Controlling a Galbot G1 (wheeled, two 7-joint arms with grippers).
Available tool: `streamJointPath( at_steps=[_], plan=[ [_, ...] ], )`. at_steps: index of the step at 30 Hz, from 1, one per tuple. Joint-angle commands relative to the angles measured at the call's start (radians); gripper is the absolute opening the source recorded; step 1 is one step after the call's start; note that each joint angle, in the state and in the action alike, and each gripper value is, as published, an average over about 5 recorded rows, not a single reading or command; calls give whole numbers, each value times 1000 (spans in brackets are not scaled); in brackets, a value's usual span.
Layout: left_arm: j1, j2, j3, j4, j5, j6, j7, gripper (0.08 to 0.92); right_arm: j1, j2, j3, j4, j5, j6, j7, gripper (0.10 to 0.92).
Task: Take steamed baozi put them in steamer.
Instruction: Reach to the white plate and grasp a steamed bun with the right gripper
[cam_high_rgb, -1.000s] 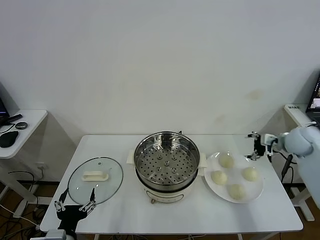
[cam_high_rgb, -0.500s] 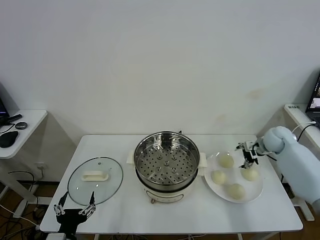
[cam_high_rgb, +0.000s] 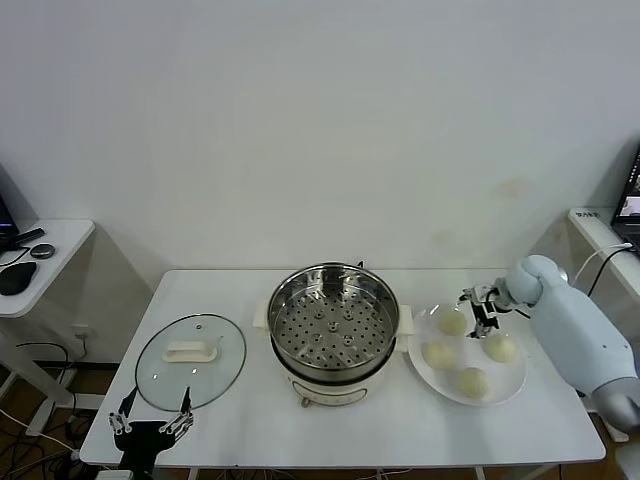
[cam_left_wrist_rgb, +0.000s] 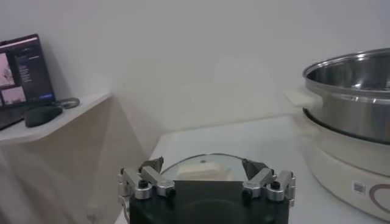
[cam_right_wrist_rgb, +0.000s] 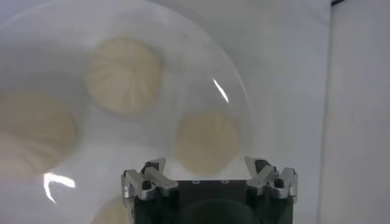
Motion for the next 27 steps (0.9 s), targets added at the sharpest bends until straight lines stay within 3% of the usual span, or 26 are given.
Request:
streamJointPath(
  at_steps=[1,20,27],
  plan=[
    [2,0,2,2,1,1,1,823,11,30,-3,-40,-19,13,4,823],
    [0,-1,4,7,1,1,-1,823,15,51,-2,-71,-30,6,13,812],
    [1,-1,8,9,5,1,-1,823,11,51,6,-79,-28,7,15,737]
  ],
)
